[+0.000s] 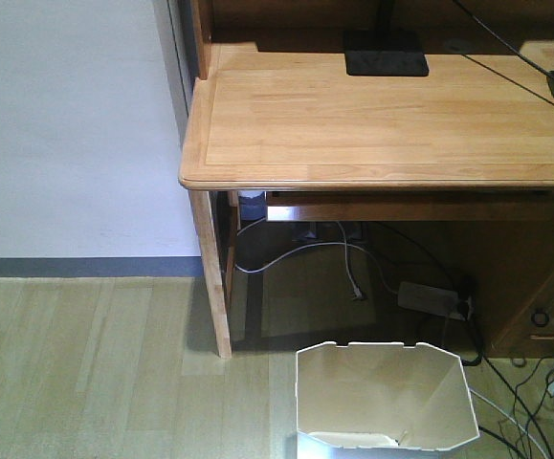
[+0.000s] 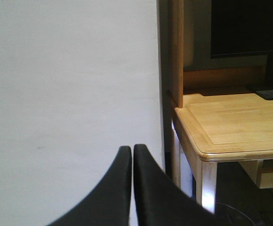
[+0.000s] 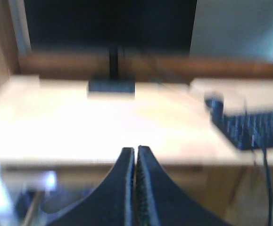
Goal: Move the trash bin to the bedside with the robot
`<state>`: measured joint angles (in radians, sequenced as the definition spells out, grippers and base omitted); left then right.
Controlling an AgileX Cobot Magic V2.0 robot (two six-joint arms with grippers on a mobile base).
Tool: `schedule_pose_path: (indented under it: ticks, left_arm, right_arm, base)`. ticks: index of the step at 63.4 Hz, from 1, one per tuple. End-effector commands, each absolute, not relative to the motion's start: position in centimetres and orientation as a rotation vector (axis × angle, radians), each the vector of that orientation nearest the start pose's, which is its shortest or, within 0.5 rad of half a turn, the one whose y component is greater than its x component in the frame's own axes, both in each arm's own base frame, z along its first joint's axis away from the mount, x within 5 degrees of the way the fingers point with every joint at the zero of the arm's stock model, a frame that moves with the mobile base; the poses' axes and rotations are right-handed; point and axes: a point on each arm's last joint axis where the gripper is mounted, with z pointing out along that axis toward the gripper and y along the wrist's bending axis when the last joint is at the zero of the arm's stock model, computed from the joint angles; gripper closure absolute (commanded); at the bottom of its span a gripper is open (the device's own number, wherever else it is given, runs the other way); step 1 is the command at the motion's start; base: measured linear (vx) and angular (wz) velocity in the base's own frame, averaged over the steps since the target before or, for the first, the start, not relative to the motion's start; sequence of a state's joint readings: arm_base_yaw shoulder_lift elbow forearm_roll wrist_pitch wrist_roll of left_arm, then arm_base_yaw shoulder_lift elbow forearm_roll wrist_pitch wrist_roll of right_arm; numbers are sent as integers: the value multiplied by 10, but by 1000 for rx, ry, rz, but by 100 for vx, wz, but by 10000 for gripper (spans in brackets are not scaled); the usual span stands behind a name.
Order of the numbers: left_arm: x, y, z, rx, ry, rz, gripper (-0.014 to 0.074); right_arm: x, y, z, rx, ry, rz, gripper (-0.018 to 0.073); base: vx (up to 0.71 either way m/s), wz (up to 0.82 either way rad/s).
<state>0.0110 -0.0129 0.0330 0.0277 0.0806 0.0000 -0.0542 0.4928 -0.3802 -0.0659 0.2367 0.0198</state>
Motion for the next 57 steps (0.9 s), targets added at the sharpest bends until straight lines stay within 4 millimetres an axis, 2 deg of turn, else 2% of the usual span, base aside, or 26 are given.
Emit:
schedule_pose_path:
  ticks: [1,15,22,36,49,57]
  left_arm:
    - [56,0,199,0,1507,7,603]
    - [56,0,199,0,1507,7,603]
    - [56,0,199,0,1507,7,603]
    - [56,0,199,0,1507,7,603]
    - [56,0,199,0,1507,7,603]
    - [56,0,199,0,1507,7,603]
  right_arm:
    - [118,-8,291,21,1819,-90,568]
    - [123,-9,283,22,1888,-92,559]
    - [123,-9,284,18,1886,-95,524]
    - [122,-9,282,17,1907,-98,340]
    - [122,-9,281,17,1911,-98,111]
    - [122,-9,281,18,1911,-97,42]
  base:
    - [0,0]
    - [0,0]
    - [0,0]
    - [0,0]
    - [0,0]
    - [0,0]
